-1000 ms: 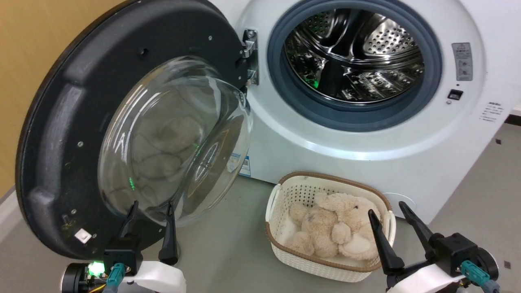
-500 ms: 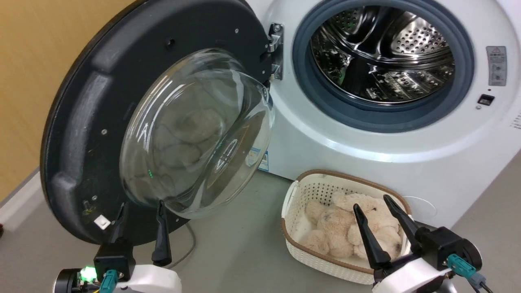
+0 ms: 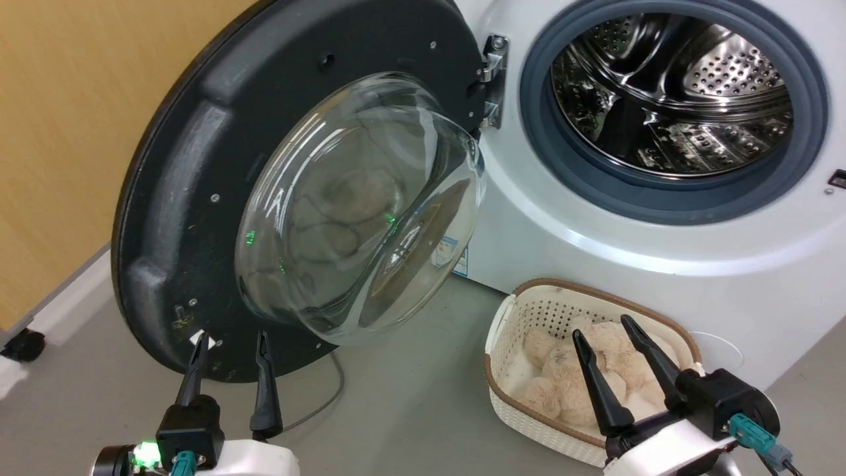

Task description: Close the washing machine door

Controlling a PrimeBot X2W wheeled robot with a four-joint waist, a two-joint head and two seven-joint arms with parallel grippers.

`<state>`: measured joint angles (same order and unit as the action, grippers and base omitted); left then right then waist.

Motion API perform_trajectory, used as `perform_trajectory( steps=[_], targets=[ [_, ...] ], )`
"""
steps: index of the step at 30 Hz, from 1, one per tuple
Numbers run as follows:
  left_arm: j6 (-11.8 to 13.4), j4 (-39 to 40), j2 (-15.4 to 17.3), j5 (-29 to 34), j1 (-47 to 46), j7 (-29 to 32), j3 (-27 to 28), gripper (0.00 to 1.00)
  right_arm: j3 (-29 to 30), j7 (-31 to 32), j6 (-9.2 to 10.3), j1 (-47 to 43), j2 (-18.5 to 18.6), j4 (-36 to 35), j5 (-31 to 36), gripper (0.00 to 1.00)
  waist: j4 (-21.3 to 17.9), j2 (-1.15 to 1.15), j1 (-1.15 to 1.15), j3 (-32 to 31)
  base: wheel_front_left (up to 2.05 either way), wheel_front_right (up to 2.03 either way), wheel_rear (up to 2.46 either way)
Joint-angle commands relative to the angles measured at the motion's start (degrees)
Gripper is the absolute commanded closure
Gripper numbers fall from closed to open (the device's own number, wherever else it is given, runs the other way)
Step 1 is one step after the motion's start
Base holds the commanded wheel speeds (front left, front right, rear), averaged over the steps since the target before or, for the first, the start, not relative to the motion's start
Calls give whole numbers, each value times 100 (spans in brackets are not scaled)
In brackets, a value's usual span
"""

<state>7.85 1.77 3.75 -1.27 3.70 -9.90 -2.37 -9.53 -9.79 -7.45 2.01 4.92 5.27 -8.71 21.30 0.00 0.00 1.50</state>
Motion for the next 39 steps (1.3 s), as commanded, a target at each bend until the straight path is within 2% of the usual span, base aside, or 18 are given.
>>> perform_trajectory(
  steps=[1,37,39],
  targets=[
    [40,31,-14,-11,96,-53,-11,0,-33,-64,-2,109,44,27,-50,0,36,0,0,-2,-5,-5,-5],
    [393,109,26,-38,257,-484,-119,0,-349,-495,-3,106,153,182,-426,0,893,0,0,-18,0,0,0],
    [390,157,45,-40,247,-508,-121,100,-351,-519,-3,91,155,182,-439,0,943,0,0,-13,0,0,0]
  ],
)
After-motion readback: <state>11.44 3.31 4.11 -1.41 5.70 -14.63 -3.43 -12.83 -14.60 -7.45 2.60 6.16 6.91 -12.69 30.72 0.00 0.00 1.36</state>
